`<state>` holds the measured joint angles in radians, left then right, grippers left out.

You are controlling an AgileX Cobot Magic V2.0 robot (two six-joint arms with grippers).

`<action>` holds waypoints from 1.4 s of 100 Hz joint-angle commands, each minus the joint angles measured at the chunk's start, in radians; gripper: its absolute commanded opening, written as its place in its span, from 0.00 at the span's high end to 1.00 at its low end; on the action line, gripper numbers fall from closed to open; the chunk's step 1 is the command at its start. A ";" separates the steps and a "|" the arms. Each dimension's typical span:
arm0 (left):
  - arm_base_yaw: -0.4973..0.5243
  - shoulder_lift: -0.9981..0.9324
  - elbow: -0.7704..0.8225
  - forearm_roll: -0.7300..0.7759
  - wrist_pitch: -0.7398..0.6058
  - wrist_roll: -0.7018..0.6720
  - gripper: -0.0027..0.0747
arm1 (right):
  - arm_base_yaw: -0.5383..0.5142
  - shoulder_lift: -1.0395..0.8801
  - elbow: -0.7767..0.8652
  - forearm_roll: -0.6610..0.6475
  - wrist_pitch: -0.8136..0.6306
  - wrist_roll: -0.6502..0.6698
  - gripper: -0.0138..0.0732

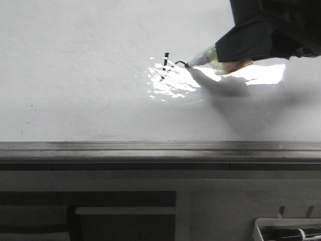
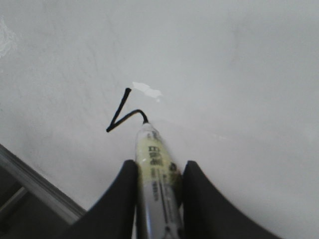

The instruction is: Write number 5 on whiteboard

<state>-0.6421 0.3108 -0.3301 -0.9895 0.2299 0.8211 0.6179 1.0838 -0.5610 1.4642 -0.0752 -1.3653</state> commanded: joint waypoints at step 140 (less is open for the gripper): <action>0.002 0.008 -0.028 -0.023 -0.030 -0.009 0.99 | -0.004 0.052 -0.145 0.090 0.027 -0.010 0.89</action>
<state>-0.6421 0.3108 -0.3301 -0.9895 0.2317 0.8211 0.6179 1.1514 -0.6751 1.5436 -0.0285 -1.3658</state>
